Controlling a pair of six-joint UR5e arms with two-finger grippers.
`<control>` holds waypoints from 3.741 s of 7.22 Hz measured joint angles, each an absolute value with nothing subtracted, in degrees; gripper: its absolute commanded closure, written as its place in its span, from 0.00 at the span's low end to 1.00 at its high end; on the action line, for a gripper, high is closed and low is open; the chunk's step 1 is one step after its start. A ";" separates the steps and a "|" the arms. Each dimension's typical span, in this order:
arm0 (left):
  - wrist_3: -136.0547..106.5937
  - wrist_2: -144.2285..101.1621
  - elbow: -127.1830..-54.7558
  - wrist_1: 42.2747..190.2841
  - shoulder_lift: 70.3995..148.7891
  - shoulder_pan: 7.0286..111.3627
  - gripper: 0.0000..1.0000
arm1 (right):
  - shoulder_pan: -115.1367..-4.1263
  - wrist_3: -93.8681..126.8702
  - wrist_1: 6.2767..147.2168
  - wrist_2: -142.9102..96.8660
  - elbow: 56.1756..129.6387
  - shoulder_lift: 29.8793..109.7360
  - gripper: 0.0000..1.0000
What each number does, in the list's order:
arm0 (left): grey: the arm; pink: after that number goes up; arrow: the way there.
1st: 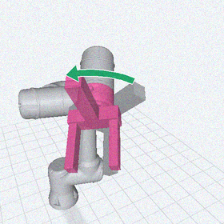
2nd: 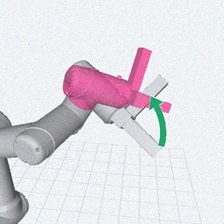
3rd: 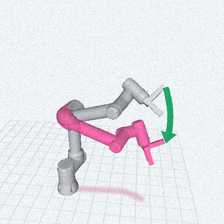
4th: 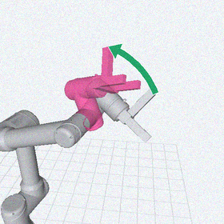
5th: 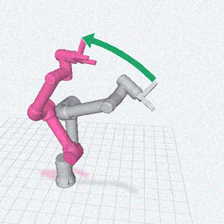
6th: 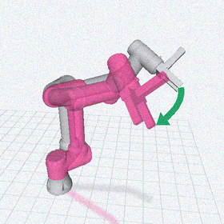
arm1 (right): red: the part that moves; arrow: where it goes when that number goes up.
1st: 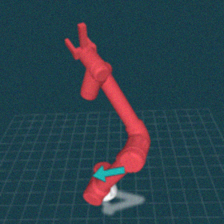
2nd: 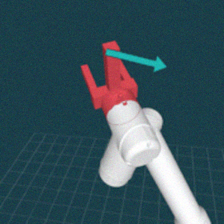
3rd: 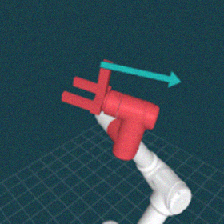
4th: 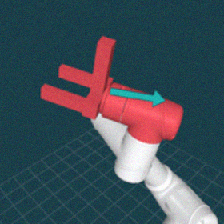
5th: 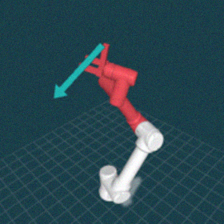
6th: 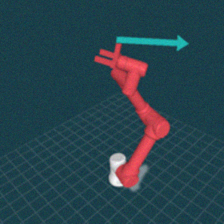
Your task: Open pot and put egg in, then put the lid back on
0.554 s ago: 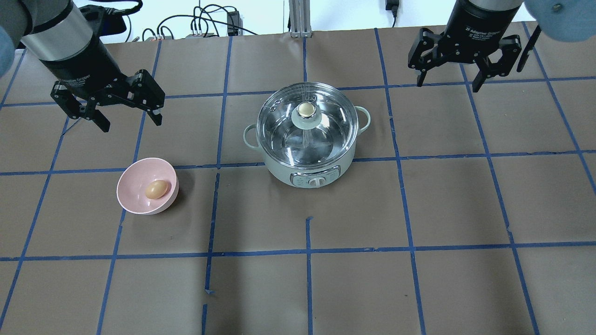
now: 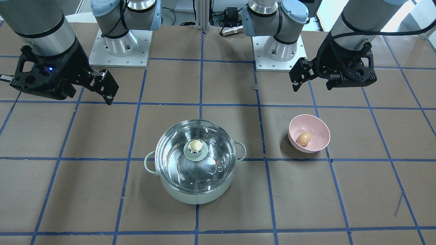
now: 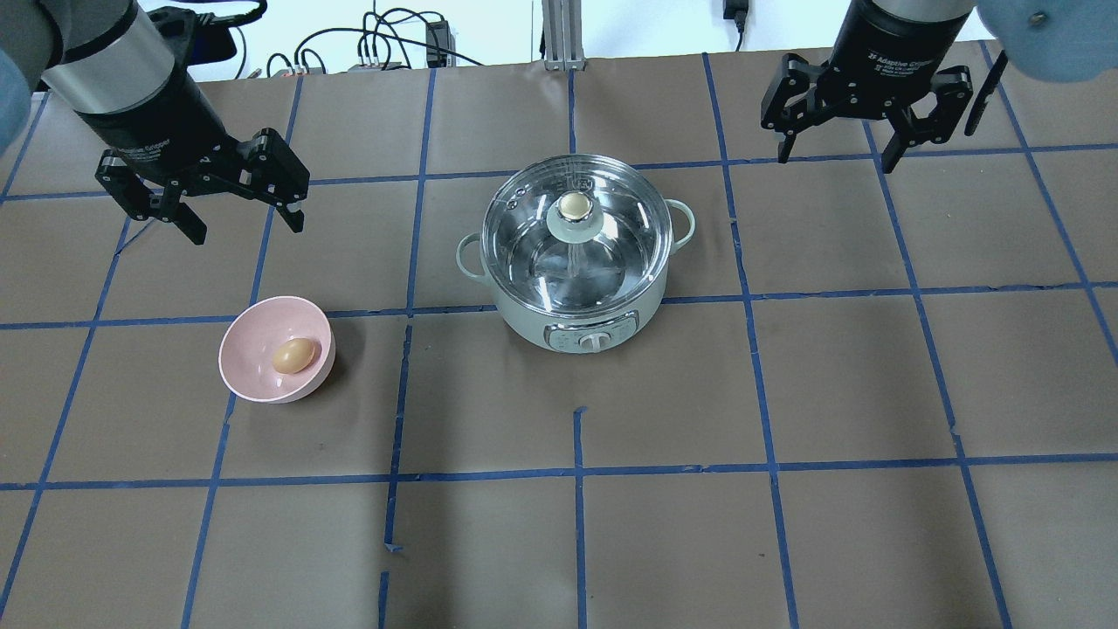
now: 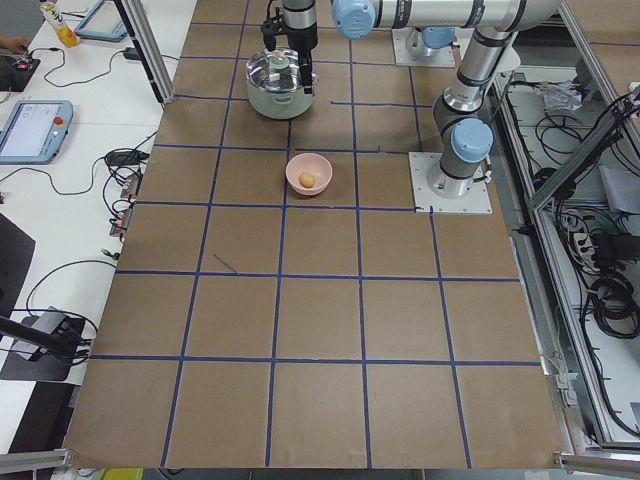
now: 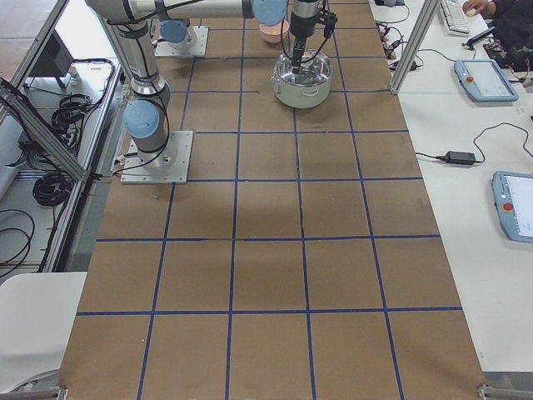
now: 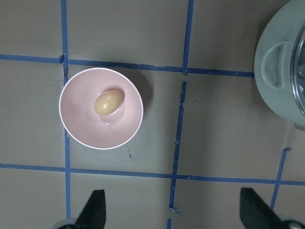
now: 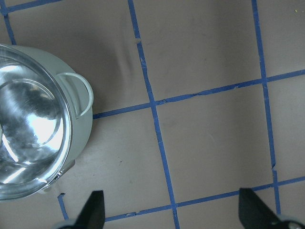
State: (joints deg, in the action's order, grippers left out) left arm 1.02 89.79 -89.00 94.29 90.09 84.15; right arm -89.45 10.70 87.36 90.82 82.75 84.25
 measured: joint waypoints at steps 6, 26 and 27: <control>11.66 91.13 -93.48 93.12 90.39 82.94 0.00 | -101.68 16.24 95.72 90.16 78.87 74.32 0.00; 30.86 91.63 -119.83 55.41 99.13 71.88 0.01 | -110.91 22.87 108.35 90.10 78.96 63.54 0.76; 30.87 92.14 -120.41 54.63 99.68 71.91 0.01 | -110.90 22.79 108.31 90.14 78.92 63.62 0.78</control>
